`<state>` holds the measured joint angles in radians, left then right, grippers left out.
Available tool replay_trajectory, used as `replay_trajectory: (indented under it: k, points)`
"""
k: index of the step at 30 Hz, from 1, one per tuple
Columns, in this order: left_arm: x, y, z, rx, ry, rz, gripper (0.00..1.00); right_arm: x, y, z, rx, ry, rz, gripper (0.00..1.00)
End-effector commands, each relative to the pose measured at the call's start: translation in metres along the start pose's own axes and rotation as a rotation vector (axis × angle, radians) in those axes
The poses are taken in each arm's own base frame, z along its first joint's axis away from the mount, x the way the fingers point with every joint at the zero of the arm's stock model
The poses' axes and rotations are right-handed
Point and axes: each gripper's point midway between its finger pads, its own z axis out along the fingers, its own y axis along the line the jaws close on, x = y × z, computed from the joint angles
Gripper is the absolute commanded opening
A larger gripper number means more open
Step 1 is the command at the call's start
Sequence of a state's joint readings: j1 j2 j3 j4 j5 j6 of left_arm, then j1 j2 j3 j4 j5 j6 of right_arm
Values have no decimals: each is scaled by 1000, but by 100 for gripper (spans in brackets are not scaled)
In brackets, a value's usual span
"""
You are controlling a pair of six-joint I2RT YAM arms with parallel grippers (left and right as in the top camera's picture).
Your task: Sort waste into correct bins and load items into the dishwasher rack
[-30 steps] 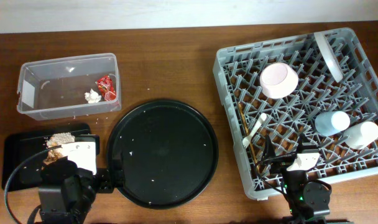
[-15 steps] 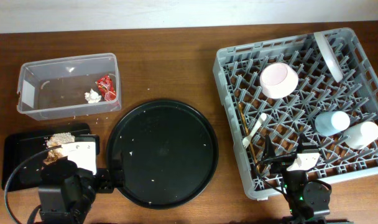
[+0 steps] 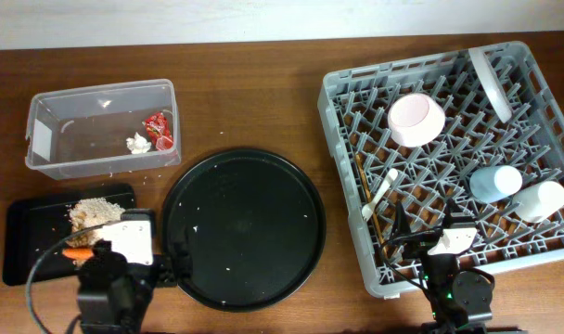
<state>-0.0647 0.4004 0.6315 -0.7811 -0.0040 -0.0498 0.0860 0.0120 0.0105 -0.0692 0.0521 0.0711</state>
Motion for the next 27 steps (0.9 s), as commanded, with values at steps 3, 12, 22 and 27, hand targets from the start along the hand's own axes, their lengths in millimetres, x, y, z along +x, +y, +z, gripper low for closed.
replay_trajectory:
  k: [3,12,22,27]
  points:
    - [19,-3,27,34,-158,-10,99,2,0,0,0,4,0,99]
    - [-17,-7,29,55,-652,51,99,2,0,0,0,4,0,99]
    - [20,-13,52,88,-479,88,99,2,0,0,0,4,0,99]
    - [20,-13,52,88,-479,88,99,2,0,0,0,4,0,99]
